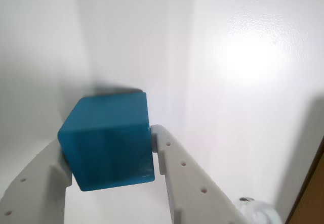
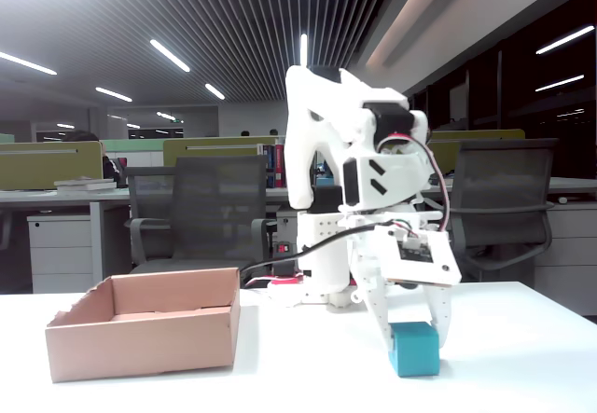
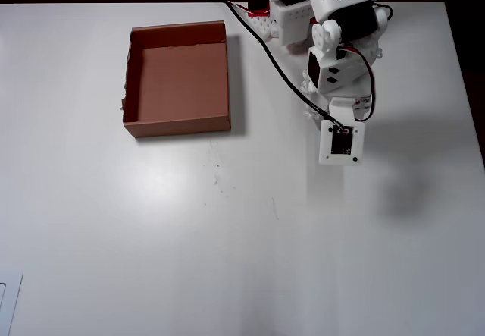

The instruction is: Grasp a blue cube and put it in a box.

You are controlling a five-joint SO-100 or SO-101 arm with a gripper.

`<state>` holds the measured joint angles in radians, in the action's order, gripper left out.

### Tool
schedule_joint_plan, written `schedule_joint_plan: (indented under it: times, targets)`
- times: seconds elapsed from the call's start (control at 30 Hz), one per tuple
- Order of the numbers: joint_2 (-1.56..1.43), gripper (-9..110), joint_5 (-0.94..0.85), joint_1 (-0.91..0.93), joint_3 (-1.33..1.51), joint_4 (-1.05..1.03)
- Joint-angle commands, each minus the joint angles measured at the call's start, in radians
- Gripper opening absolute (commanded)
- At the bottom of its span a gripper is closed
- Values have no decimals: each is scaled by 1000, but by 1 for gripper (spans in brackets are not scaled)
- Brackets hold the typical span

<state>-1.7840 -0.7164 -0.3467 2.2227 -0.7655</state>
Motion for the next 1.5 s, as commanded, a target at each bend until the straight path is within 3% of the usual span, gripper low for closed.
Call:
schedule_joint_plan:
  times: [0.0,0.83,1.47]
  targets:
    - [-54,14,5,12,-78,-25]
    - [-230,14,43,175,-367,-351]
    - [-224,14,89,699,-477,-499]
